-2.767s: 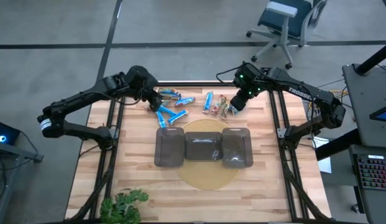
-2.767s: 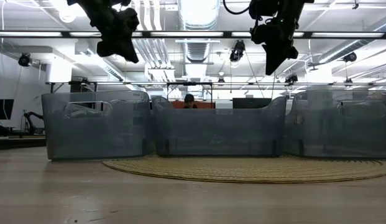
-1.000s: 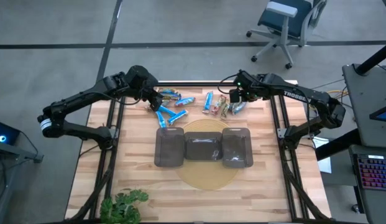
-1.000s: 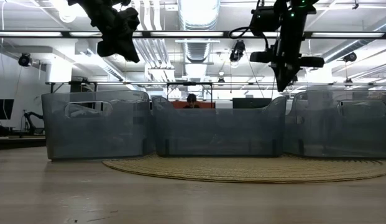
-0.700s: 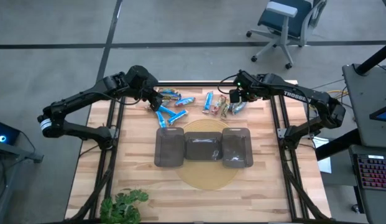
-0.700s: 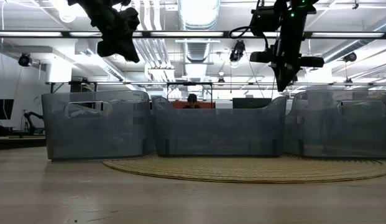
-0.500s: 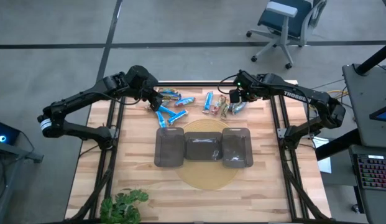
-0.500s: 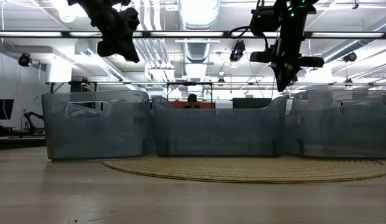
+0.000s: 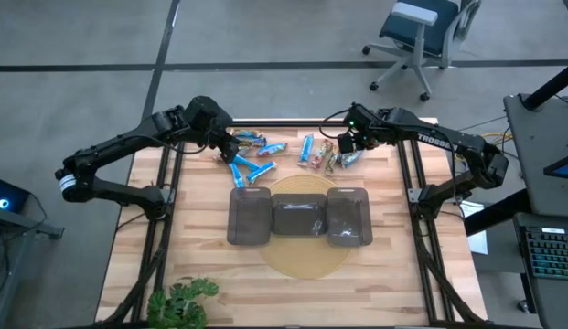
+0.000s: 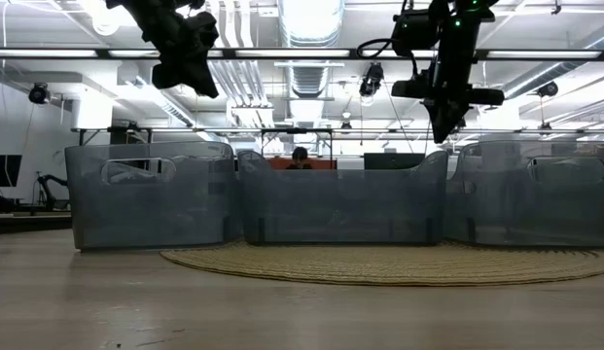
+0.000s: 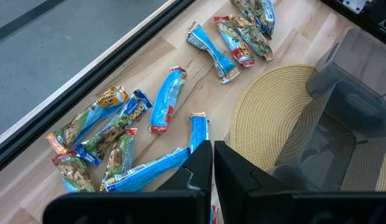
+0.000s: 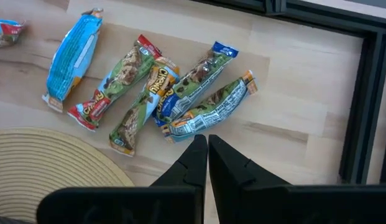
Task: Pick and place Granola Bars by type
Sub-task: Put the red granola bar into the left black bin
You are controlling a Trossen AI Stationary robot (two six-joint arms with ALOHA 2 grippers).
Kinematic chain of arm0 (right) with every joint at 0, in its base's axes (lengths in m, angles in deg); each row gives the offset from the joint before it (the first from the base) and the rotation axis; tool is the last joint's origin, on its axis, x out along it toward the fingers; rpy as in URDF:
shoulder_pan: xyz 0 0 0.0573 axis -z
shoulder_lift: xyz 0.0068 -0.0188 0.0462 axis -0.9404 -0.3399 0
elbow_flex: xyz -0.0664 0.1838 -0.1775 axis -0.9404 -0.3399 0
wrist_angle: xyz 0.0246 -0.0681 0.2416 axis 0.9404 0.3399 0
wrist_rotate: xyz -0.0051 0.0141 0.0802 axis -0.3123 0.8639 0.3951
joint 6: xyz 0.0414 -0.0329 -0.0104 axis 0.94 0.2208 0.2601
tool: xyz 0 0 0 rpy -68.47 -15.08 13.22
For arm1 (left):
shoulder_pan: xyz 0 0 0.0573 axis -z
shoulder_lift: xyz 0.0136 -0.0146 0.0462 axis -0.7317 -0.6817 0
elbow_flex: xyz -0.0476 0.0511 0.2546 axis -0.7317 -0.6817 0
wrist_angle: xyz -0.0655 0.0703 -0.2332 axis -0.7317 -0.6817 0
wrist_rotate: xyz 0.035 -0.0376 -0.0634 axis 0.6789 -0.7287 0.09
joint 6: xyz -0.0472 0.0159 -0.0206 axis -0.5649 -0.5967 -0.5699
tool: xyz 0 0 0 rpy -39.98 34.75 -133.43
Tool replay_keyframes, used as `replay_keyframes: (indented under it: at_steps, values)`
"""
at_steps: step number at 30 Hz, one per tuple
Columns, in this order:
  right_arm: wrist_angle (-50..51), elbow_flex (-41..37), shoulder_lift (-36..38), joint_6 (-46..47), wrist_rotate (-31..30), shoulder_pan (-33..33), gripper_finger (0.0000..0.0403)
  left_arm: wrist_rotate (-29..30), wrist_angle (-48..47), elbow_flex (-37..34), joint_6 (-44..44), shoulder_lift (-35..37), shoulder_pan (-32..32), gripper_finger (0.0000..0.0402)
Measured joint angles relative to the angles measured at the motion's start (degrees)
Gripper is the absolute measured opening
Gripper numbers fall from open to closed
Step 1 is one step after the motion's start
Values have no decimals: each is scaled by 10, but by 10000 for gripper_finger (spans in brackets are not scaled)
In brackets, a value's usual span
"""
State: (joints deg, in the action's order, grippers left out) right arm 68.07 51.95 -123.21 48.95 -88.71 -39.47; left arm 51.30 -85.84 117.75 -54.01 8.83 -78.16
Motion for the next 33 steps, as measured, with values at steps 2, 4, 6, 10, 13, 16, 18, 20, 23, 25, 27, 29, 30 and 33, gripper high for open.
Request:
replay_keyframes:
  at_steps: [2,4,6,10,13,16,18,20,23,25,27,29,30,33]
  values:
    - [0,0,0,0,0,0,8,0,0,0,0,0,0,0]
    - [-1,0,0,0,0,0,8,0,0,0,0,0,0,0]
    - [-1,0,0,0,0,0,8,0,0,0,0,0,0,0]
    - [-2,0,0,-2,0,0,8,0,0,0,0,0,0,0]
    - [-2,0,0,0,0,0,8,0,0,0,0,0,0,0]
    - [-2,0,0,-2,1,0,8,0,0,0,0,0,0,0]
    - [-2,0,0,-3,1,0,8,0,0,0,0,0,0,0]
    - [-2,0,0,-3,1,0,9,0,0,0,-9,0,1,0]
    - [-2,0,0,-2,1,0,9,0,0,0,-26,0,1,0]
    - [-2,0,0,-3,1,0,8,0,0,0,-30,0,1,0]
    - [-2,0,0,-3,1,0,8,0,0,0,-32,0,1,0]
    - [-3,0,0,-3,1,0,8,0,0,0,-32,0,1,0]
    - [-3,0,0,-2,1,0,8,0,0,0,-32,0,1,0]
    - [-3,0,0,-3,1,0,8,0,0,0,-32,0,1,0]
